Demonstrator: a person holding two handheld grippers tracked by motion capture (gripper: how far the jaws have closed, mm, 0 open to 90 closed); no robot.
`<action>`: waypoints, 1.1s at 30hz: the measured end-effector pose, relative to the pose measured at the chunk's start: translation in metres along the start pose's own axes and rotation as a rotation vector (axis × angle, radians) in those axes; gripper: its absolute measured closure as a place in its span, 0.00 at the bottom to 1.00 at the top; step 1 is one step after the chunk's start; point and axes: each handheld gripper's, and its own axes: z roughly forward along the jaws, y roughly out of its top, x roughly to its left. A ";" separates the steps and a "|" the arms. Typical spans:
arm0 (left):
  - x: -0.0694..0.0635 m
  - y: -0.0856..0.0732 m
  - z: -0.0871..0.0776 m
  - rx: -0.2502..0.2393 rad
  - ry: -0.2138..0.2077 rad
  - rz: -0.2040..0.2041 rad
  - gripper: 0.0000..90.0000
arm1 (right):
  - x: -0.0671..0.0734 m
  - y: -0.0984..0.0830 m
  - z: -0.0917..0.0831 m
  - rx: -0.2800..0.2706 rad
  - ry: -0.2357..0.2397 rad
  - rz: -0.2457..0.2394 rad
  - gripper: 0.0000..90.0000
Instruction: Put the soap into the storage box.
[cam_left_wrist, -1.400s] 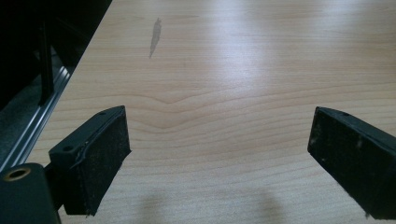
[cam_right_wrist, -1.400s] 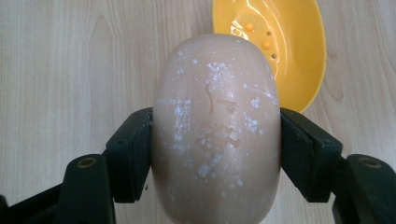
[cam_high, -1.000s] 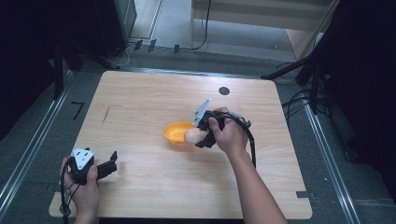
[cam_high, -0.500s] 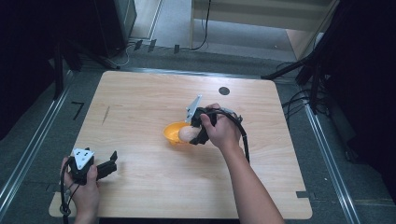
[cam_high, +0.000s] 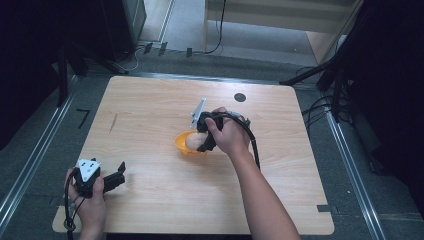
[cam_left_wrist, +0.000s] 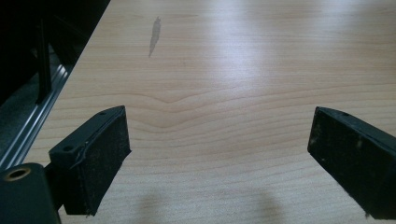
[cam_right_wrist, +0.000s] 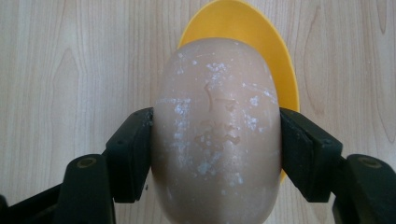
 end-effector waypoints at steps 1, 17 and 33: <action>0.000 0.000 0.000 0.000 0.000 0.000 0.07 | -0.001 0.001 0.001 -0.001 0.001 -0.006 0.37; 0.000 0.000 0.000 0.000 -0.003 -0.003 0.07 | -0.013 0.007 0.011 0.028 0.021 0.003 0.37; 0.000 0.000 0.000 0.000 -0.003 -0.001 0.07 | -0.016 0.006 0.016 0.046 0.032 0.009 0.37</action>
